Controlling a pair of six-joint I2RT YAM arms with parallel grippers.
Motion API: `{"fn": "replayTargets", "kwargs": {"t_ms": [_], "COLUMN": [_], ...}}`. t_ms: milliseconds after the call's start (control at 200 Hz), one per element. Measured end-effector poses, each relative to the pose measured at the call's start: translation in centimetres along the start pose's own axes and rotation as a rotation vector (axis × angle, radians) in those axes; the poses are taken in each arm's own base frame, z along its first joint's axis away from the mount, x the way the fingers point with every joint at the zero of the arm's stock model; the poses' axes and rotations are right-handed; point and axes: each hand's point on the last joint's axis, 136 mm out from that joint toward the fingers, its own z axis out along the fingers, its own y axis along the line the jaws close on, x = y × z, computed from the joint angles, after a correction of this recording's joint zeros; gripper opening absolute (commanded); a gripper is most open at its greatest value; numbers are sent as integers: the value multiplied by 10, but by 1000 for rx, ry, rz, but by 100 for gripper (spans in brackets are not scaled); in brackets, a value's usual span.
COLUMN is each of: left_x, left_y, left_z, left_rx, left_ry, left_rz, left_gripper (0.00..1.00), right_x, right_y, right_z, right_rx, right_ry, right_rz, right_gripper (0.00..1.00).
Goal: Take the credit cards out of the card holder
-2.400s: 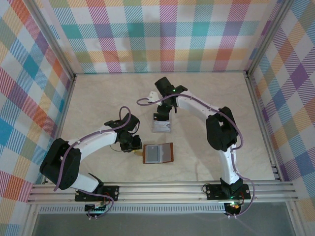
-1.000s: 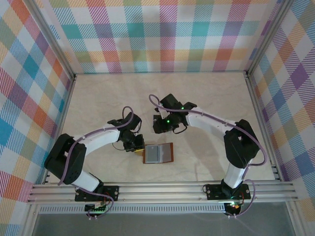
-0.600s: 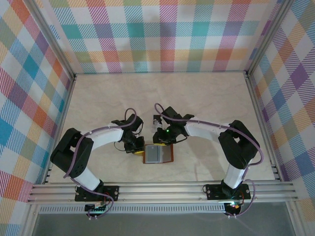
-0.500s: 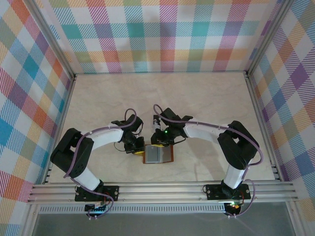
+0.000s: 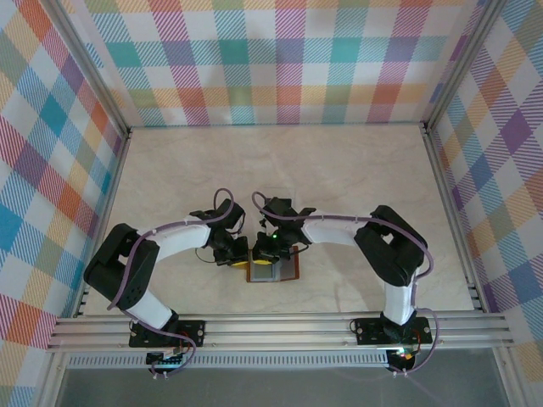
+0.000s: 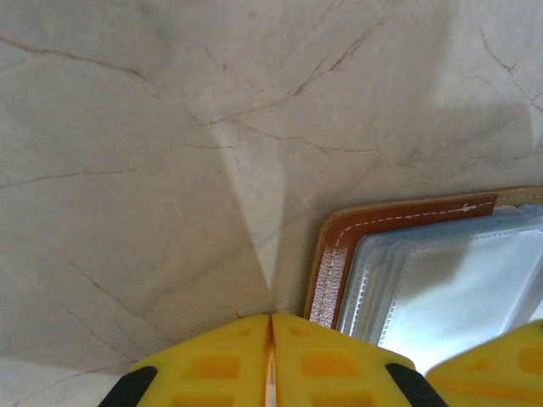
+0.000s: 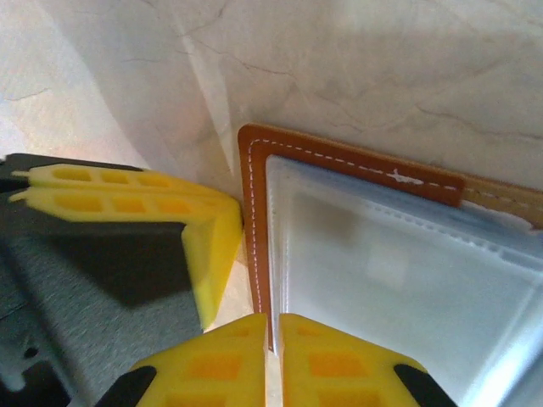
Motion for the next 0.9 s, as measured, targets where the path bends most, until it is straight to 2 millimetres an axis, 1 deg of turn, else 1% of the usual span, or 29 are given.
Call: {"fn": "replayTargets", "kwargs": {"t_ms": [70, 145, 385, 645, 900], "left_x": [0, 0, 0, 0, 0], "left_y": [0, 0, 0, 0, 0], "left_z": [0, 0, 0, 0, 0], "left_rx": [1, 0, 1, 1, 1], "left_ry": [0, -1, -1, -1, -1], "left_rz": [0, 0, 0, 0, 0], "left_gripper": [11, 11, 11, 11, 11], "right_x": [1, 2, 0, 3, 3], "right_y": [-2, -4, -11, -20, -28], "right_z": [3, 5, 0, -11, -24], "right_rx": [7, 26, 114, 252, 405], "right_ry": [5, 8, -8, -29, -51], "right_rz": [2, 7, 12, -9, -41], "right_gripper": [15, 18, 28, 38, 50]}}
